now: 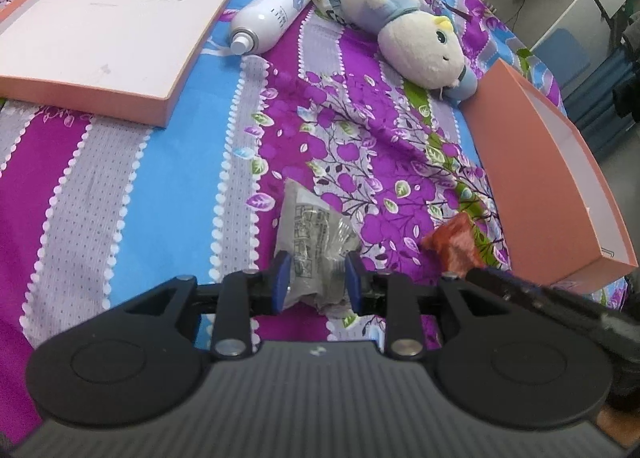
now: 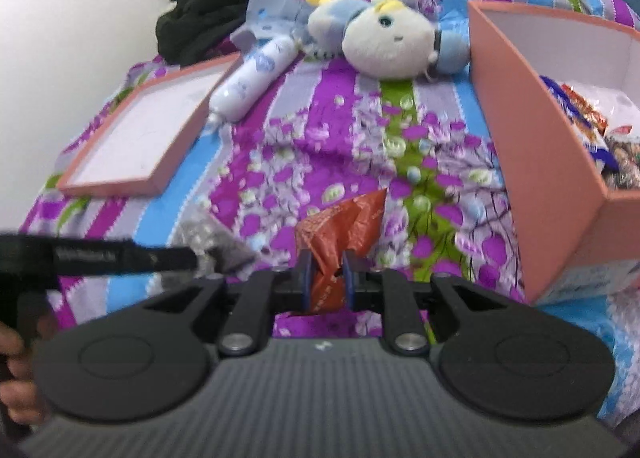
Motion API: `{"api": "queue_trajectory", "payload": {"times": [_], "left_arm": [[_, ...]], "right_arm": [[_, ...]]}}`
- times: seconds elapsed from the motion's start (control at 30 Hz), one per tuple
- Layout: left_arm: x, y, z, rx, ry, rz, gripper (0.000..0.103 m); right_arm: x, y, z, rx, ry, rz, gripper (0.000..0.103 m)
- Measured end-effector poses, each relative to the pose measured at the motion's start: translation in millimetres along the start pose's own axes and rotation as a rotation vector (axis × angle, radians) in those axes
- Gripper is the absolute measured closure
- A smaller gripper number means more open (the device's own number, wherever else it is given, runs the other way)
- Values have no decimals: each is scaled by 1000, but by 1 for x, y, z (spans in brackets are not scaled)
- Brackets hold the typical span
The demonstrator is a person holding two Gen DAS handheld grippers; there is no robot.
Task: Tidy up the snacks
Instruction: 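Lift both held snacks and carry them toward the deep pink box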
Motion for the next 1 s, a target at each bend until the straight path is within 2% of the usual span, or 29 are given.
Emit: {"api": "queue_trajectory", "payload": {"times": [0.17, 0.23, 0.27, 0.3, 0.33, 0.4, 0.43, 0.57, 0.73, 0.93, 1.0], "left_arm": [[-5, -2, -3, -11, 10, -14, 64], [-8, -3, -3, 10, 17, -15, 57], [-11, -4, -3, 20, 22, -12, 50], [-13, -4, -3, 27, 23, -6, 43], [-16, -4, -3, 32, 24, 6, 39], [-22, -3, -3, 36, 22, 29, 32], [-23, -2, -4, 35, 25, 38, 31], [-26, 0, 1, 58, 14, 53, 31], [-19, 3, 9, 84, -7, 55, 31], [4, 1, 12, 118, -3, 14, 31], [13, 1, 12, 132, 13, -1, 31]], "right_arm": [[0, -12, 12, 28, -14, -6, 82], [0, -17, 18, 41, -22, -5, 82], [0, -20, 22, 50, -27, -3, 78], [-1, -22, 25, 63, -31, 0, 65], [-1, -24, 28, 74, -34, 2, 57], [-3, -27, 33, 87, -37, 14, 30], [-4, -27, 34, 85, -39, 23, 26], [-9, -24, 30, 28, -57, 88, 25], [-5, -21, 15, -52, -39, 121, 25], [12, -21, 2, -154, -47, 113, 27], [18, -21, 2, -164, -52, 106, 34]]}}
Point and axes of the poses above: each gripper's, at about its wrist camera, not at the fingertips, and x roughly the way its jaws point, z to its right, y to its top, the point moved 6 cm from there along x, roughly the way its jaws point, and after that the axes turned 1 degree about -x, right-handed, at the moved point
